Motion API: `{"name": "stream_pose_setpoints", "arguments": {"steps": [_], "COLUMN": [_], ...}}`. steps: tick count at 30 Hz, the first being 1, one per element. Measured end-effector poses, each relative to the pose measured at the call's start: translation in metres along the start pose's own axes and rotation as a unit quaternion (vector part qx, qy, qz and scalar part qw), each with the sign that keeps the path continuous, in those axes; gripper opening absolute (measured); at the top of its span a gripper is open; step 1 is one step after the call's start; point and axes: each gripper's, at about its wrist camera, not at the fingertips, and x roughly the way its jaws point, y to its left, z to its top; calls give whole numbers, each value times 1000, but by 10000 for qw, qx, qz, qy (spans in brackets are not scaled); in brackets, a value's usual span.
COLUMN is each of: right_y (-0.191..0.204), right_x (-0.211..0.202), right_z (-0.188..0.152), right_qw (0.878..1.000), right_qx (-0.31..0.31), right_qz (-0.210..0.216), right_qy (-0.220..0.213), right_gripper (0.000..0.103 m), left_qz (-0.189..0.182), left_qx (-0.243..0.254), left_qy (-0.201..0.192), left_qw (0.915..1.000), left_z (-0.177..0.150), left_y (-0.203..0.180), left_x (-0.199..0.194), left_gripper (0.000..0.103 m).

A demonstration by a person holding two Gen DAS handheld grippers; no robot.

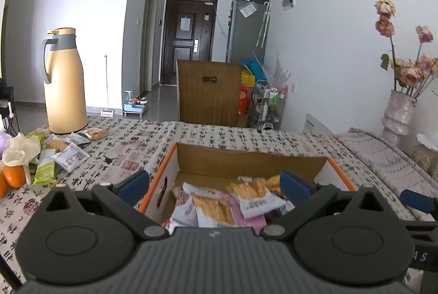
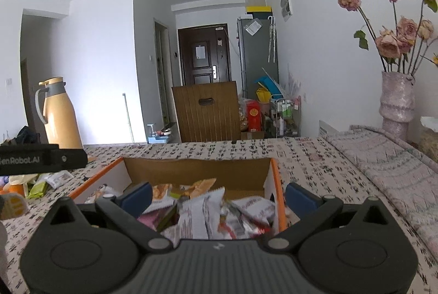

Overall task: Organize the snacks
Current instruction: 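Lift both tools out of the box and move back over the table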

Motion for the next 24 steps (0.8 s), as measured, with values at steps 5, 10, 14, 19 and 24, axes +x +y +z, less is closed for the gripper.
{"name": "stream_pose_setpoints", "arguments": {"steps": [5,10,14,19,24], "right_y": [-4,-9,-14,-21,-27], "right_x": [-23,-42,-50,-56,-59], "right_z": [-13,-34,-48,-65,-75], "right_qw": [9999,9995,9988,9978,9969], "right_qx": [46,103,137,204,302], "right_qz": [6,-1,-24,-37,-10], "right_qy": [105,293,466,635,723], "right_gripper": [103,103,103,103,103], "left_qz": [-8,-70,-102,-65,-41], "left_qx": [22,49,64,84,176], "left_qy": [120,419,597,872,1183], "left_qw": [9999,9991,9981,9961,9928], "left_z": [-19,-38,-49,-64,-81], "left_y": [3,8,11,15,22], "left_x": [-17,-23,-28,-31,-33], "left_gripper": [103,103,103,103,103]}}
